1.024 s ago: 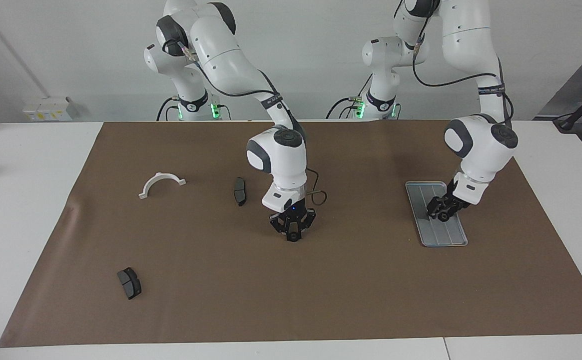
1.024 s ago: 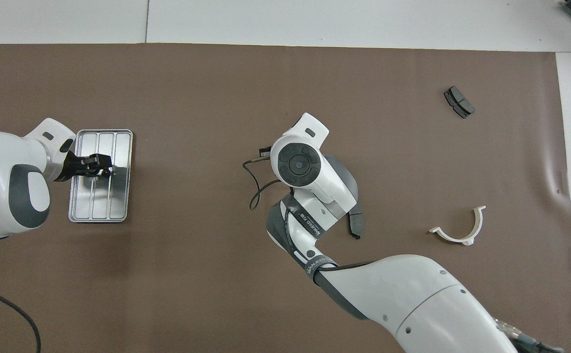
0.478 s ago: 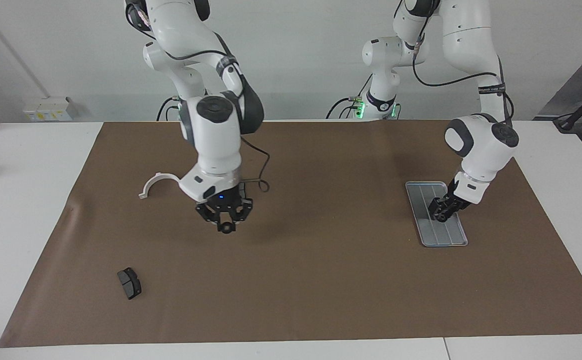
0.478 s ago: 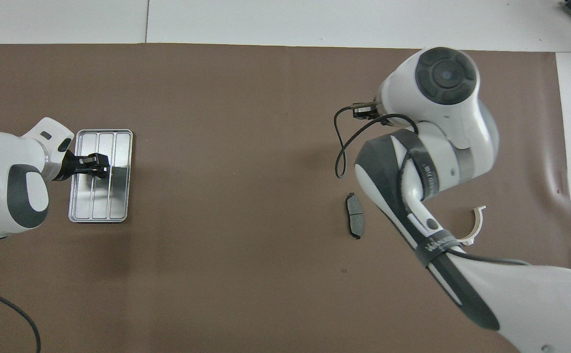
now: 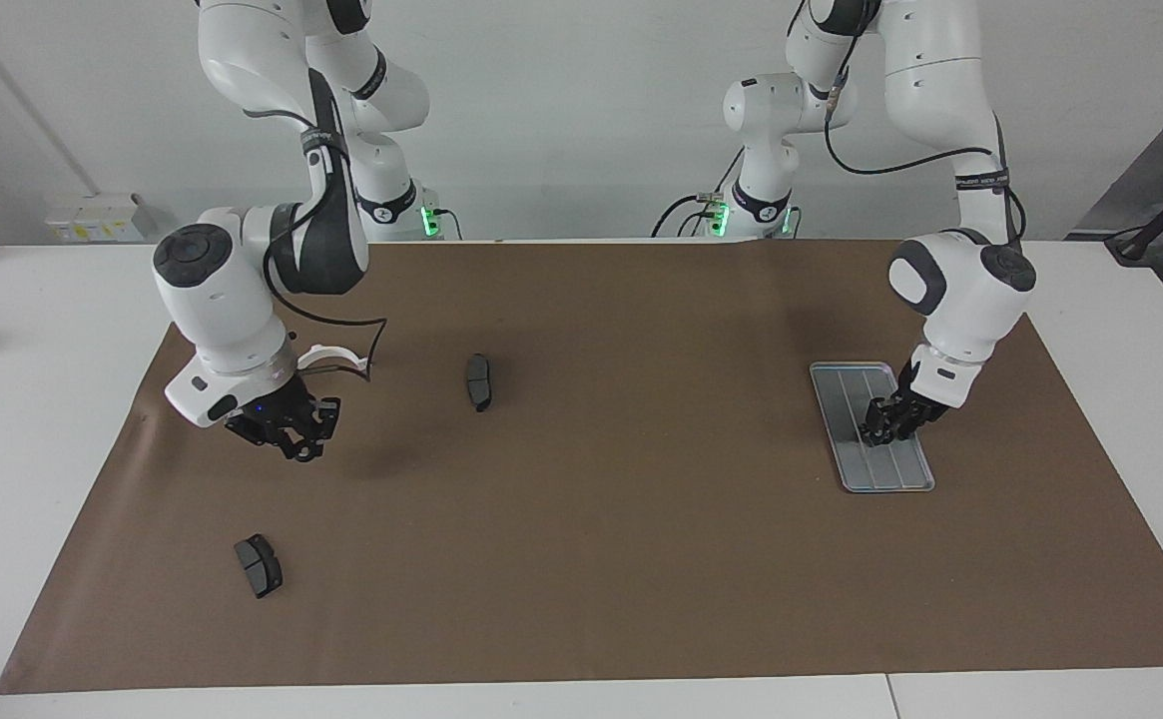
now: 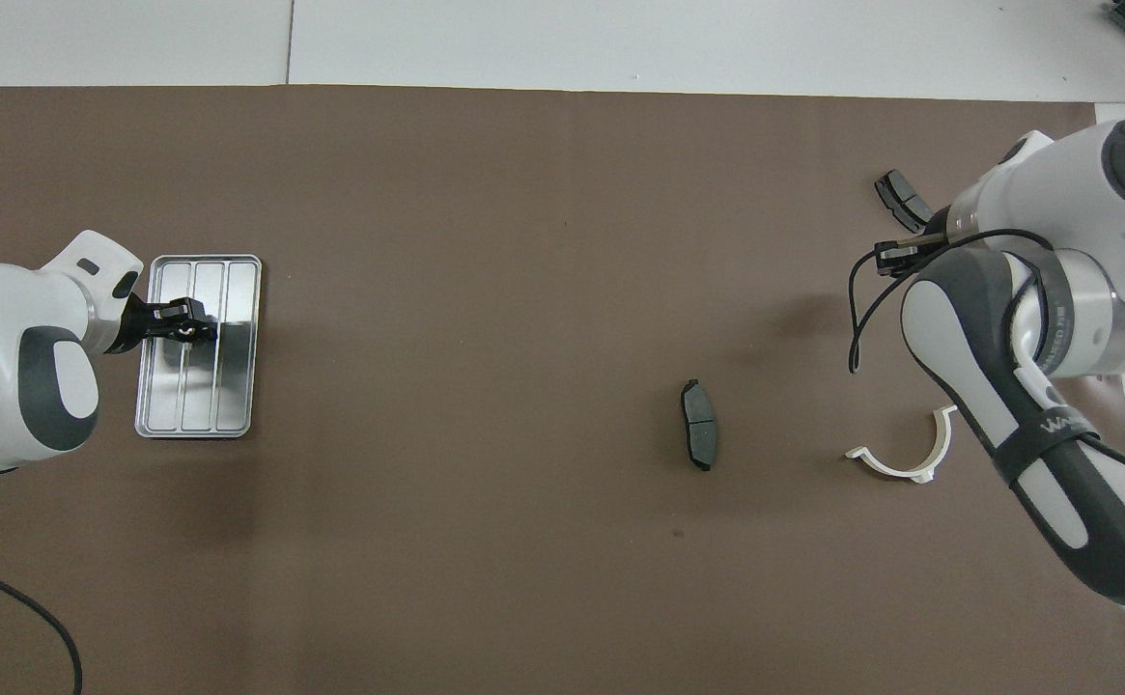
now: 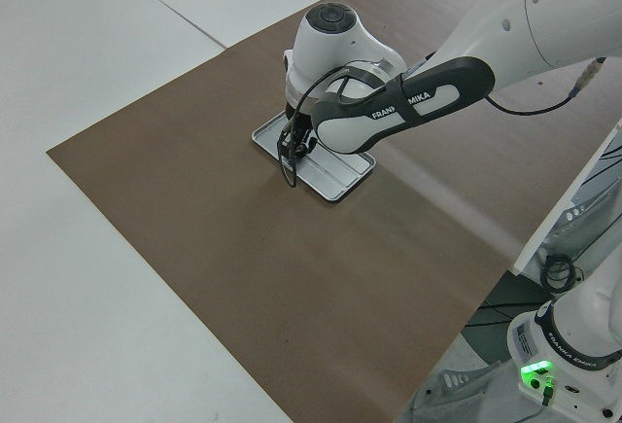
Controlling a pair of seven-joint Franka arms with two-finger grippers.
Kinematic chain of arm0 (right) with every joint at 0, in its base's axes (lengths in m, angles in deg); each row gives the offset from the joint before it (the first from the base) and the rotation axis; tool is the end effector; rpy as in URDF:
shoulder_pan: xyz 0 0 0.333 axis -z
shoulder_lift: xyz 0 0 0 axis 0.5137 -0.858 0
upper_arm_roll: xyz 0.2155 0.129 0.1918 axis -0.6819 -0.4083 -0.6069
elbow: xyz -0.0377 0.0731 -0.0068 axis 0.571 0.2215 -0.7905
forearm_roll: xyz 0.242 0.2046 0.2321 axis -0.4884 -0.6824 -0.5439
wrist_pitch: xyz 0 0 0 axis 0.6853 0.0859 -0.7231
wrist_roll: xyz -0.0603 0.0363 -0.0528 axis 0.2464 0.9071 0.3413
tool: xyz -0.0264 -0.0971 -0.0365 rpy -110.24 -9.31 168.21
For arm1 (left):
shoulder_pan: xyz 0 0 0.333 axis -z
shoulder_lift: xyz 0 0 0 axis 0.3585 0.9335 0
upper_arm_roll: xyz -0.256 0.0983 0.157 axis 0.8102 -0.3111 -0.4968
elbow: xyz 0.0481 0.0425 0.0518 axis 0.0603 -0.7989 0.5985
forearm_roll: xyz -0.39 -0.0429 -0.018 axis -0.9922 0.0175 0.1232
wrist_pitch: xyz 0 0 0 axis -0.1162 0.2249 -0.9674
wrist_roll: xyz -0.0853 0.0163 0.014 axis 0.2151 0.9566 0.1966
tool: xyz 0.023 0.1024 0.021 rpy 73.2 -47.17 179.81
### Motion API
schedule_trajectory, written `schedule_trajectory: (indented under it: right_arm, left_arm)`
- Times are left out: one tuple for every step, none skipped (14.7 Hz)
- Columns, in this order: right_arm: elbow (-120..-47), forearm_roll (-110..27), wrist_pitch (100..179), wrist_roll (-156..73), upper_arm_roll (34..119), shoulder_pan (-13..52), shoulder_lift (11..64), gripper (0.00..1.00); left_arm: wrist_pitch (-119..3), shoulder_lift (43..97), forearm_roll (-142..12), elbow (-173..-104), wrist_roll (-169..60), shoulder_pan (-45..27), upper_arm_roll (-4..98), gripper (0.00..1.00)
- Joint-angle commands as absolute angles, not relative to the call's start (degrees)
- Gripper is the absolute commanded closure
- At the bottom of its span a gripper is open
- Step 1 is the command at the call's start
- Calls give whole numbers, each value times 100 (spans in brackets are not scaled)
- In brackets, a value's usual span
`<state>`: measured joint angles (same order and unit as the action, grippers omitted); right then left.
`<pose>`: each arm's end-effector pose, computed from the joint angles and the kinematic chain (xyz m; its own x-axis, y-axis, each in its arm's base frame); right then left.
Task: Place bearing gear from tray to pile
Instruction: 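Carry the gear with the right gripper while the left gripper reaches the tray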
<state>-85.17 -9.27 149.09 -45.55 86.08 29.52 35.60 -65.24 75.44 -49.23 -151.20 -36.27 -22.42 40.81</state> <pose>0.6380 -0.0064 0.3794 0.9934 0.0794 0.0825 0.0762 -0.9963 0.0404 0.5858 0.0445 0.2989 0.9778 0.1519 0.1445 0.1400 -0.9861 0.0895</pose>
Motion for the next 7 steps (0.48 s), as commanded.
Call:
schedule_trajectory:
  right_arm:
    - [-9441,-1054,15530,-4417,8504,3178,3910,100]
    - [-9538,-1054,15619,-4434,8504,3197,3884,100]
    - [-9653,-1054,15767,-4443,8504,3205,3849,100]
    - [-9741,-1054,16073,-4417,8513,3240,3805,100]
    - [-9750,-1054,16251,-4399,8513,3310,3752,100]
    - [-9742,-1054,16313,-4417,8513,3363,3700,100]
    - [-9733,-1054,16462,-4460,8513,3372,3603,100]
  left_arm:
    - [-6383,7463,-4926,-15218,-3579,-2320,4132,45]
    - [-6251,7428,-4926,-15218,-3580,-2329,4132,50]
    - [-6215,7410,-4926,-15218,-3580,-2329,4132,59]
    - [-6240,7410,-4926,-15218,-3580,-2329,4132,75]
    - [-6241,7410,-4926,-15218,-3571,-2329,4132,92]
    - [-6223,7410,-4926,-15192,-3571,-2329,4132,100]
    - [-6206,7401,-4926,-15174,-3562,-2329,4132,100]
